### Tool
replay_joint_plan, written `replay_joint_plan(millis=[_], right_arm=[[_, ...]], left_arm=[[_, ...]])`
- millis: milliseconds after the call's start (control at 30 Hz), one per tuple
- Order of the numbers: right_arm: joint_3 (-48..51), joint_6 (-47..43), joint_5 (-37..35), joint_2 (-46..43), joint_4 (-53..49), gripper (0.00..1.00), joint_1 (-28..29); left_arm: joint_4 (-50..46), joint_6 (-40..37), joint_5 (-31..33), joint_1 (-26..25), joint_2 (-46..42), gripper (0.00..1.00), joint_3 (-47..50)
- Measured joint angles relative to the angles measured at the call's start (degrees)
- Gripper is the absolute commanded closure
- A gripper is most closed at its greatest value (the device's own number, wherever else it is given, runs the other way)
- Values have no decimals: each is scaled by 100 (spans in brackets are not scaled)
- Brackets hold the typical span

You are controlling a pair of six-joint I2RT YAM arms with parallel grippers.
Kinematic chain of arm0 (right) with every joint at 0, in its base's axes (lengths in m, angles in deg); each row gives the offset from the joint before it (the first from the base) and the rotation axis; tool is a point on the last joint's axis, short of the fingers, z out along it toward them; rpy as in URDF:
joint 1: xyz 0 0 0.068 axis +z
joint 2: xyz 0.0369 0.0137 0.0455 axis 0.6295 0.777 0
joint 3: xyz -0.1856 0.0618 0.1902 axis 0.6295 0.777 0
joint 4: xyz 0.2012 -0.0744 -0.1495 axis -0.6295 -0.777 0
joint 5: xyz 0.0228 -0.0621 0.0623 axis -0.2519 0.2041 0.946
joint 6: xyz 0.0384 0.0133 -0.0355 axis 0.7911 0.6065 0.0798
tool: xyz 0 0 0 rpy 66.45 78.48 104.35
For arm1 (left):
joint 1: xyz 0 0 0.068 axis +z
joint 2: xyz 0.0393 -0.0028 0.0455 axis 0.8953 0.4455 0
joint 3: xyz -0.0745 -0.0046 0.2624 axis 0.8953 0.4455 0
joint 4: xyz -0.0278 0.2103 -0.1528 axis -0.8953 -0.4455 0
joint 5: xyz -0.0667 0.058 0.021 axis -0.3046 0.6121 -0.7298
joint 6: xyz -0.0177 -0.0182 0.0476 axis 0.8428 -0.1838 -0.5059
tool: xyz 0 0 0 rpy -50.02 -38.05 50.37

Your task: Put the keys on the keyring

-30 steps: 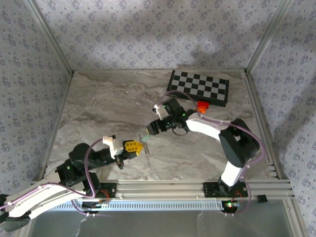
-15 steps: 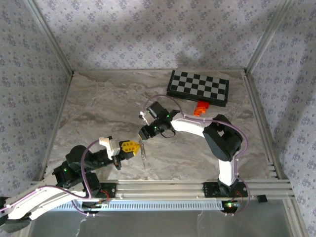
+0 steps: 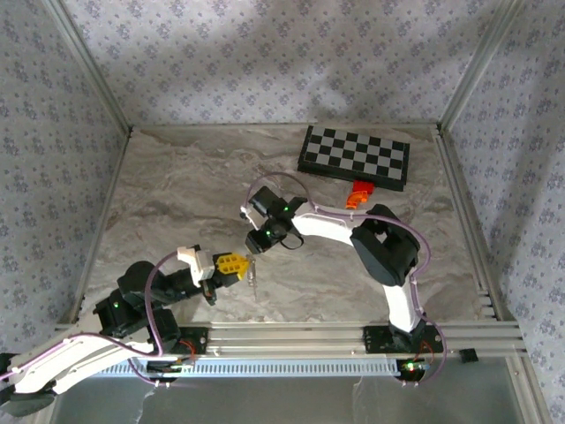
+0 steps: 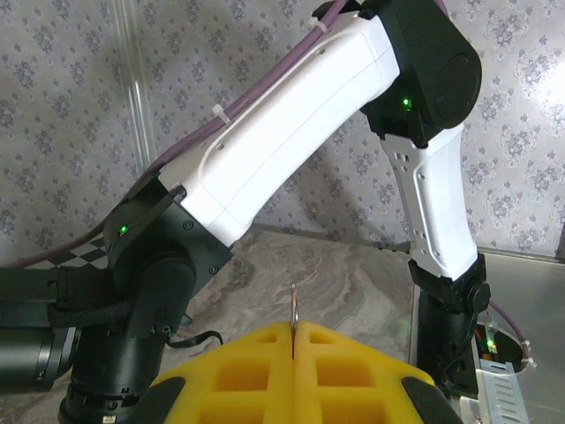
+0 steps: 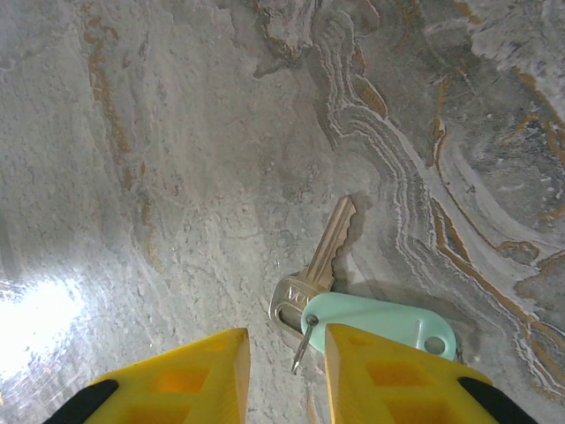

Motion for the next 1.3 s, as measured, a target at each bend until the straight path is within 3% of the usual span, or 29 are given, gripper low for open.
replay_joint_plan(millis=[1300], right_arm=[[-240, -149, -391, 275, -297, 85, 146]], left_arm=[[-13, -2, -2, 0, -146, 100, 48]])
